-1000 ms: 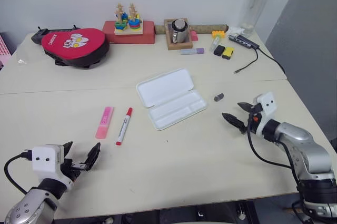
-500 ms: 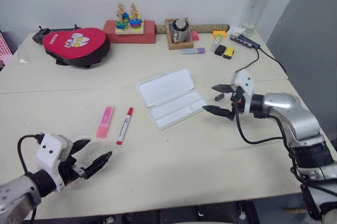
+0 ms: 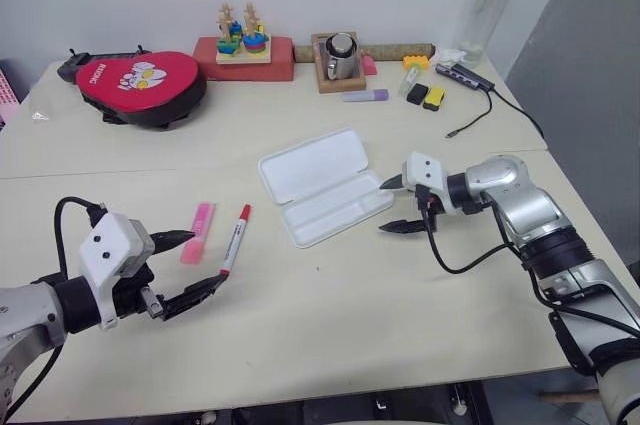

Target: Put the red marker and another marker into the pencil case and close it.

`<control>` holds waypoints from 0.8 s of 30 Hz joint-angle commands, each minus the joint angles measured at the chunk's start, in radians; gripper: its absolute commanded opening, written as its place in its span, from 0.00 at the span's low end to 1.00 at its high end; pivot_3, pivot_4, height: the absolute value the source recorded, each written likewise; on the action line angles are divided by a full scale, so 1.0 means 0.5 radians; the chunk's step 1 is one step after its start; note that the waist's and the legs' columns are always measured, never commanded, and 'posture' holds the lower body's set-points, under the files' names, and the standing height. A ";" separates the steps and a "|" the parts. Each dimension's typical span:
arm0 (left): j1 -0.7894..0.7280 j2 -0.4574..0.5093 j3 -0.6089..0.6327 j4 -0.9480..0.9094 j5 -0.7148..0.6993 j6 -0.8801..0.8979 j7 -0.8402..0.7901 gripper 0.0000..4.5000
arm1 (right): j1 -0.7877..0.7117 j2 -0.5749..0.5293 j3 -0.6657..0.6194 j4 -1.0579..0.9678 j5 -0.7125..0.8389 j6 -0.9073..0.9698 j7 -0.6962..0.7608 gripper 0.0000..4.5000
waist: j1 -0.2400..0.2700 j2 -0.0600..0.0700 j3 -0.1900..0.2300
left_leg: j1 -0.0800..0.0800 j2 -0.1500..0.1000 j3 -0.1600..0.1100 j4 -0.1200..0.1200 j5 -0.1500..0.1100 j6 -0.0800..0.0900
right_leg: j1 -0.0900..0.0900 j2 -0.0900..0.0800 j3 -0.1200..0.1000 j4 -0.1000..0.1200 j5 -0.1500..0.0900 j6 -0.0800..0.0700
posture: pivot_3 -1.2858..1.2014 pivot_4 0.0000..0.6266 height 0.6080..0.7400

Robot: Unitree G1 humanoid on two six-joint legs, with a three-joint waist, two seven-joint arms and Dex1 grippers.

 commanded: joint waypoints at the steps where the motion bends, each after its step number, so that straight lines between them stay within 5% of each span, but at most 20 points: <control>1: -0.043 -0.031 -0.026 -0.005 0.067 -0.035 0.046 1.00 | -0.111 0.033 0.000 0.090 -0.053 -0.114 0.075 0.99 | -0.001 0.001 0.001 | 0.000 0.000 0.000 -0.001 0.000 0.000 | -0.001 0.000 0.000 0.000 0.001 -0.001 | 0.52 0.24 1.00; 9: -0.075 -0.075 -0.035 -0.024 0.087 -0.032 0.058 1.00 | -0.195 0.082 0.066 0.303 -0.198 -0.211 0.178 0.99 | -0.009 0.002 0.001 | 0.001 0.000 0.000 -0.001 0.000 0.000 | -0.001 0.000 0.000 0.003 0.001 -0.001 | 0.52 0.24 1.00; 24: -0.143 -0.157 -0.101 -0.022 0.147 -0.059 0.126 1.00 | -0.248 0.102 0.082 0.331 -0.303 -0.200 0.345 0.24 | -0.011 0.002 0.001 | 0.004 0.000 -0.001 0.000 0.000 0.000 | -0.001 0.000 0.000 0.013 -0.001 -0.002 | 0.52 0.24 1.00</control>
